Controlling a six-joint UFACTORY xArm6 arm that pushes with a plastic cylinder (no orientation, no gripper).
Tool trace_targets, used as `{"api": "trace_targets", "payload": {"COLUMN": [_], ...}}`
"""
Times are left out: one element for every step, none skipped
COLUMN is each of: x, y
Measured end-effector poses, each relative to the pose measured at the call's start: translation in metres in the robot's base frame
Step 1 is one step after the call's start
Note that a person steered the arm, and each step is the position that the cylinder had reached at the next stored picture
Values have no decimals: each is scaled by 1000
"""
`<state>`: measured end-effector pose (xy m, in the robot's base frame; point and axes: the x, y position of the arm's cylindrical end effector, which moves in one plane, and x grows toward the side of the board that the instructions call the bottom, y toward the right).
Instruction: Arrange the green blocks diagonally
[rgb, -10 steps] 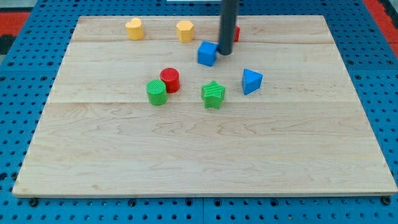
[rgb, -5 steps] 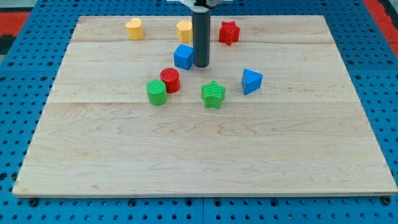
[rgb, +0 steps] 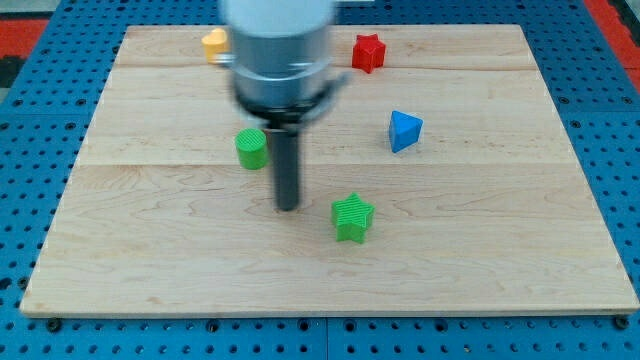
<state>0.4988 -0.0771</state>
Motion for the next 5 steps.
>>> {"api": "trace_targets", "payload": {"x": [-6, -25, -25, -25, -29], "y": [-91, -94, -94, -92, -81]}}
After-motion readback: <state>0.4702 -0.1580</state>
